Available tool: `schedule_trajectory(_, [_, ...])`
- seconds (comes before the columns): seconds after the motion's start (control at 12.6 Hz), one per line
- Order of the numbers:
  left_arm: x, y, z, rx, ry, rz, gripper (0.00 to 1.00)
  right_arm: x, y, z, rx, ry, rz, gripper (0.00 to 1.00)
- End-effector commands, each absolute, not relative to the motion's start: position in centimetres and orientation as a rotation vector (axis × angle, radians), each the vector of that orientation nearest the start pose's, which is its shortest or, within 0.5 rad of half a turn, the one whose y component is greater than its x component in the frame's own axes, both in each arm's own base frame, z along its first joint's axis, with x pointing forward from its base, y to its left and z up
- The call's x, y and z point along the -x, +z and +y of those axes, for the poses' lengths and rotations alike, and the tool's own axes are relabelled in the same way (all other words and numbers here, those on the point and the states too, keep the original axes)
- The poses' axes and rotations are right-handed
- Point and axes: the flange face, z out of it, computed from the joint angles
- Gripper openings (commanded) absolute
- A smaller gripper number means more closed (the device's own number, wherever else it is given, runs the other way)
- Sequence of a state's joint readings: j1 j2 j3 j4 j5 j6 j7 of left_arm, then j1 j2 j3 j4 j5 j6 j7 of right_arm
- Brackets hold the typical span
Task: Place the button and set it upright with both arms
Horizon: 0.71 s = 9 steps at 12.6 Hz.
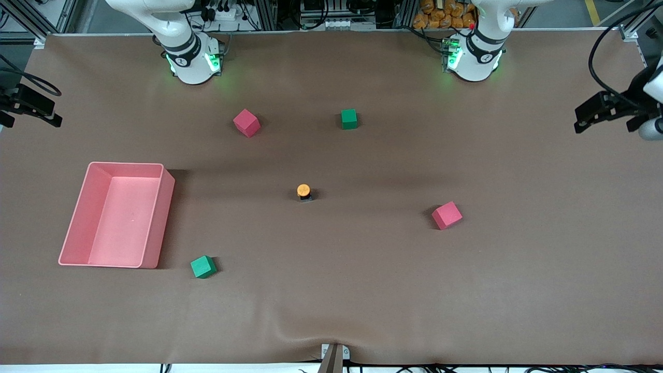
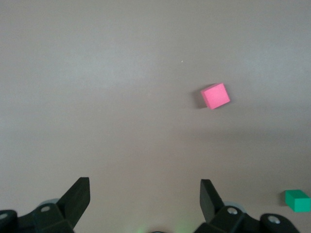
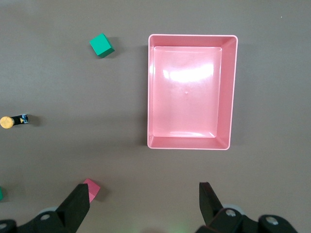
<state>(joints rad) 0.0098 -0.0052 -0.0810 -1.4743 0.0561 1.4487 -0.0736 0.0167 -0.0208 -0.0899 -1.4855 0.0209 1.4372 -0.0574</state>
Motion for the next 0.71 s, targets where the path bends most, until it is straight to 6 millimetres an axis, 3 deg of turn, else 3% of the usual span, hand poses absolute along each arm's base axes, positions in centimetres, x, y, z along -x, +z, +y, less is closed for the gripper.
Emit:
schedule_trajectory(0.0, [-52.0, 66.1, -2.5, 3.093, 0.026, -0.028, 1.0, -53.3, 66.8, -3.7, 3.112, 0.043, 0.023, 1.0])
schedule_trajectory(0.16, [-51.0, 66.7, -3.1, 3.087, 0.02, -0.018, 1.0, -53.3, 66.8, -3.7, 3.112, 0.045, 0.023, 1.0])
schedule_trajectory(0.63, [-51.0, 67.1, -3.5, 3.115, 0.026, -0.002, 1.0, -53.3, 66.8, -3.9, 3.112, 0.042, 0.026, 1.0])
